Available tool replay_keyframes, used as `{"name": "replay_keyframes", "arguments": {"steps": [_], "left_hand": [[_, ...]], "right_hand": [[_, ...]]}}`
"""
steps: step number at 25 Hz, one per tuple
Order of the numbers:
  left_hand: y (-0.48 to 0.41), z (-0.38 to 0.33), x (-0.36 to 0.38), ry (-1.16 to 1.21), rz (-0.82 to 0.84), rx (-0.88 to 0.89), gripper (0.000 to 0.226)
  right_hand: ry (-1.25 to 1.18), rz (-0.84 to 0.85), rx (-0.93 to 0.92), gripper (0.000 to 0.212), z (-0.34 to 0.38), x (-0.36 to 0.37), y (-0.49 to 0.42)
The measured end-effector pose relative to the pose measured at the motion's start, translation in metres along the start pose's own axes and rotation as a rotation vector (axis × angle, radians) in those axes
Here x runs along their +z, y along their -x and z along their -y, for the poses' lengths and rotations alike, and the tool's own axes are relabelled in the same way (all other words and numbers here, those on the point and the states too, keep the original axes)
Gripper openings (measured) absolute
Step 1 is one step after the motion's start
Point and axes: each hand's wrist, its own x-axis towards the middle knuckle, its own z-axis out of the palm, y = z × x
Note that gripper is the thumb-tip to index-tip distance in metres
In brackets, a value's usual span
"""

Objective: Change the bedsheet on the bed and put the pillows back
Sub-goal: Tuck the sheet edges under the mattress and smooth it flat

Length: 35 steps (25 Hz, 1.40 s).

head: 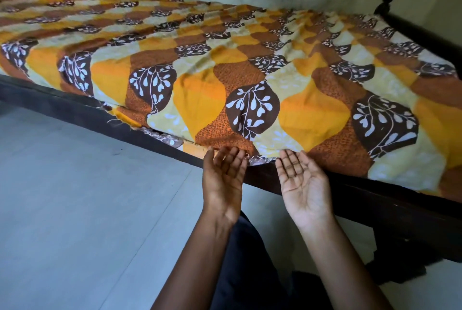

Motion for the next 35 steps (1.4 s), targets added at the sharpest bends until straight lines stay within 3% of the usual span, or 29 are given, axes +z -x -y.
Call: {"name": "replay_keyframes", "arguments": {"steps": [8,11,12,15,17,22,25,27,31,35], "left_hand": [[-0.033,0.0,0.033,0.218,0.146,-0.142,0.092],[-0.047,0.014,0.062,0.279,0.165,-0.151,0.085],[-0.045,0.019,0.065,0.258,0.137,-0.15,0.077],[-0.025,0.016,0.043,0.064,0.044,-0.125,0.036],[-0.013,-0.004,0.011,0.015,-0.035,-0.001,0.022],[-0.033,-0.069,-0.037,0.073,-0.166,0.245,0.025],[-0.047,-0.091,-0.039,0.129,-0.16,0.338,0.028],[-0.055,-0.103,-0.037,0.154,-0.128,0.395,0.041],[-0.064,-0.119,-0.034,0.156,-0.081,0.461,0.062],[-0.076,-0.119,-0.032,0.181,0.011,0.384,0.077]], "right_hand": [[-0.016,0.081,0.008,0.032,0.017,0.008,-0.008],[-0.042,0.163,-0.01,0.074,0.018,0.004,-0.012],[-0.04,0.154,-0.006,0.073,0.018,0.002,-0.012],[-0.007,0.032,0.01,0.031,0.008,-0.003,-0.007],[0.008,-0.014,0.034,0.032,-0.01,-0.005,-0.001],[0.042,0.117,0.21,0.029,-0.063,0.026,0.006],[0.057,0.17,0.258,0.031,-0.082,0.057,-0.007],[0.045,0.155,0.268,0.034,-0.092,0.072,-0.017],[0.023,0.086,0.233,0.037,-0.103,0.082,-0.029],[-0.044,0.09,0.178,0.032,-0.103,0.077,-0.034]]}}
